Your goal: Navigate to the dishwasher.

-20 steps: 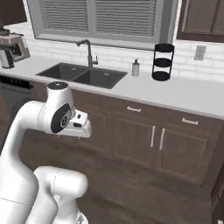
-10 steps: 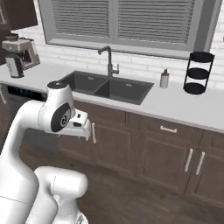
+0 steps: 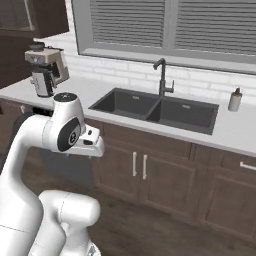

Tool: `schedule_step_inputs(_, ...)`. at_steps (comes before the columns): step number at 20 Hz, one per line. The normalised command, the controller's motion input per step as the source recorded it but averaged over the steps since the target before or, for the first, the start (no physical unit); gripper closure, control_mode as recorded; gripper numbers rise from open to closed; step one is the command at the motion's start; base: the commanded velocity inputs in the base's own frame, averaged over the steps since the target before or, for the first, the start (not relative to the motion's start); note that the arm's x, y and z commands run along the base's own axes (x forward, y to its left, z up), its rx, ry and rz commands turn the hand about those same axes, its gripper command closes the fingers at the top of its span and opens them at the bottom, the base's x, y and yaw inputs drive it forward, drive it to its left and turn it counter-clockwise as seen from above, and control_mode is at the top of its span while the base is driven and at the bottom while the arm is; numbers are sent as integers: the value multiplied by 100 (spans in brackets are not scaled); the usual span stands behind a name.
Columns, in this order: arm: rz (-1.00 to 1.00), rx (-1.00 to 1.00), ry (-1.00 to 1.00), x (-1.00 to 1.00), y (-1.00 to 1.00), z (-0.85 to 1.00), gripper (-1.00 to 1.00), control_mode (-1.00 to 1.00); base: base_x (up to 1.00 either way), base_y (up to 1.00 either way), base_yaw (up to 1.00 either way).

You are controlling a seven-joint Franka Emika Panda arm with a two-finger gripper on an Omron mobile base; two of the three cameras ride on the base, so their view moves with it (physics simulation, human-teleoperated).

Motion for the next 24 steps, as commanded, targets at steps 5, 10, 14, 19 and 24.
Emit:
schedule_step_inputs(5,0,0,0,0,0,0,-100,100,67,100,0)
schedule_step_inputs(10,0,0,0,0,0,0,-100,100,75,100,0)
schedule_step_inputs(14,0,0,0,0,0,0,-100,100,78,93,-1)
schedule_step_inputs(19,0,0,0,0,0,0,-100,100,78,77,-2)
schedule_step_inputs(24,0,0,0,0,0,0,-100,100,60,46,-6)
